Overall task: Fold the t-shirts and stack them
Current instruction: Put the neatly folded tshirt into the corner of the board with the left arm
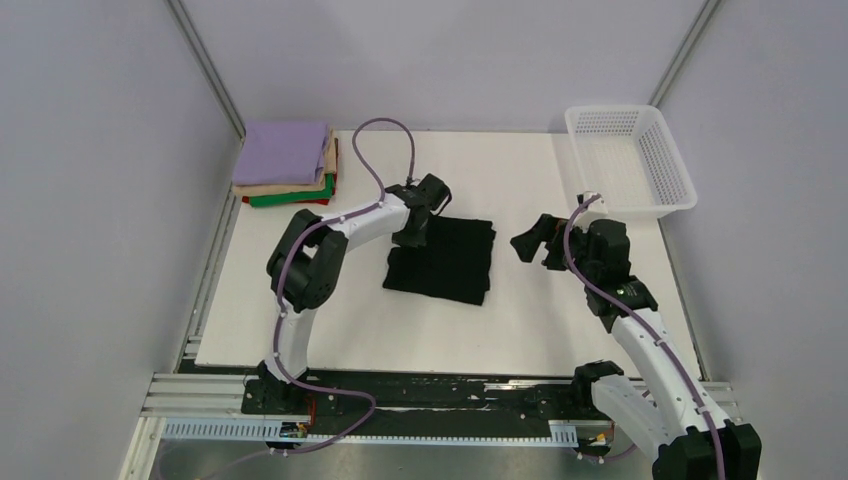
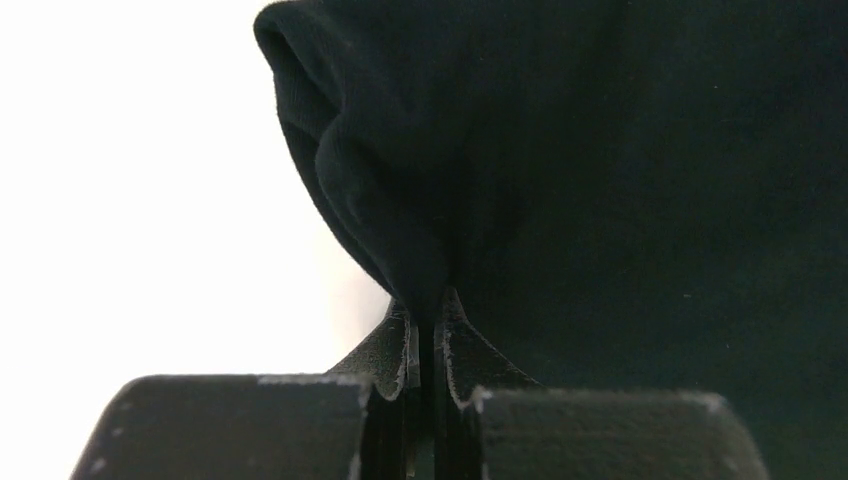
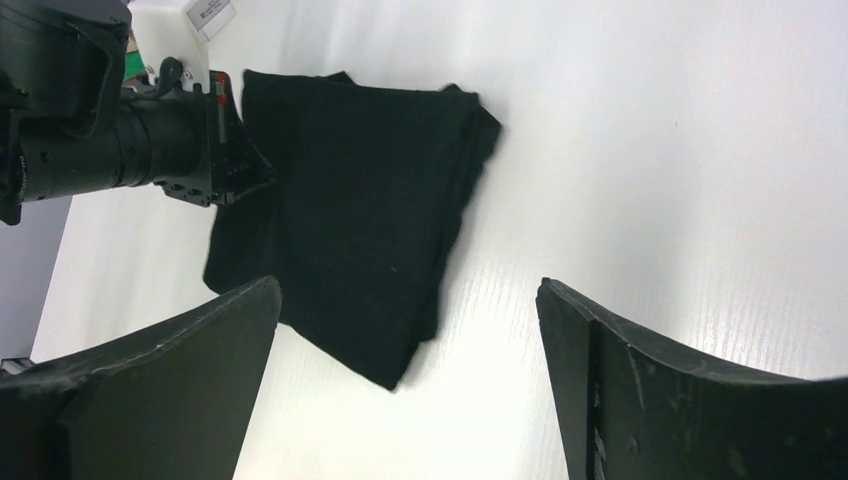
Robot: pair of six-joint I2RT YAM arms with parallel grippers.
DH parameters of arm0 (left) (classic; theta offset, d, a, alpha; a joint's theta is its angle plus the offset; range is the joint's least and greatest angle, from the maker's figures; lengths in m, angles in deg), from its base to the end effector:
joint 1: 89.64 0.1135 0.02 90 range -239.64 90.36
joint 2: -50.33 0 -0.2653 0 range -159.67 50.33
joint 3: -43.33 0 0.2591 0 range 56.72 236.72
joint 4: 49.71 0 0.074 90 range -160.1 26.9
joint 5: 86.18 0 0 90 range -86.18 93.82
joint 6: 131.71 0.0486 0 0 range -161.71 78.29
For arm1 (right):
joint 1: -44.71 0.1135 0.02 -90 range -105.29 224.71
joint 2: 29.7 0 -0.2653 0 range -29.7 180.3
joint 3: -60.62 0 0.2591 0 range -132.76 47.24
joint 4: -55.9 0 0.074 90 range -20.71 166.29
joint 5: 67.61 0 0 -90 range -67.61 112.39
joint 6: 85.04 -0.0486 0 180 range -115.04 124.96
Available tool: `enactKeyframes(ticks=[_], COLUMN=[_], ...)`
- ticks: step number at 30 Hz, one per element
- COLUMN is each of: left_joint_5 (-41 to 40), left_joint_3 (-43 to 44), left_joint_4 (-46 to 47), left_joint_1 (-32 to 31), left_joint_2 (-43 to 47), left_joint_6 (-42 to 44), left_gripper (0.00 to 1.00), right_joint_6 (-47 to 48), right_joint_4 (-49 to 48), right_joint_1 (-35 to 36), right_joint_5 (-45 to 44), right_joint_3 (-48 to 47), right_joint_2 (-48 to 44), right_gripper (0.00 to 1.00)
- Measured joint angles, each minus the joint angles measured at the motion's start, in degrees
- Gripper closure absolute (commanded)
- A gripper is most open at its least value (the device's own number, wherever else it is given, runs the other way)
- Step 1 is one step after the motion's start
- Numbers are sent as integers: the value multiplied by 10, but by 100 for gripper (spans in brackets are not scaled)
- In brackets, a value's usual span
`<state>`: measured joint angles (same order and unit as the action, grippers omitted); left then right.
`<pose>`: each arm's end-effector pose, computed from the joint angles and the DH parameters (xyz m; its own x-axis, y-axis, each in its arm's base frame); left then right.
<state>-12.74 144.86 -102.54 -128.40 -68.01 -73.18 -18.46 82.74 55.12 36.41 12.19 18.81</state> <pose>0.3486 -0.2621 0.1590 -0.8964 0.0780 -0.4362 0.0642 0.9969 0.0463 0.2058 0.0498 0.2570 -0.5627 0.2887 -0.7746 -0.1788 0.8723 0.4550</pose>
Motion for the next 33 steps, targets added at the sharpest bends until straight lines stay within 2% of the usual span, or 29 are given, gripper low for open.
enactKeyframes(ticks=[6, 9, 13, 22, 33], left_joint_5=[-192, -257, -331, -389, -385], left_joint_3=[44, 75, 107, 158, 251], left_joint_4=[-63, -63, -10, 125, 170], left_joint_1=[24, 41, 76, 165, 207], left_joint_2=[-10, -11, -11, -20, -22], left_joint_6=[105, 170, 267, 462, 536], left_gripper=[100, 100, 100, 100, 100], right_joint_6=[5, 7, 10, 11, 11], right_joint_4=[-5, -5, -9, -17, -21], right_joint_1=[0, 0, 0, 0, 0], right_joint_5=[0, 0, -1, -17, -40], right_joint_3=[5, 5, 7, 15, 15], right_joint_2=[-3, -3, -3, -3, 11], right_gripper=[0, 0, 0, 0, 0])
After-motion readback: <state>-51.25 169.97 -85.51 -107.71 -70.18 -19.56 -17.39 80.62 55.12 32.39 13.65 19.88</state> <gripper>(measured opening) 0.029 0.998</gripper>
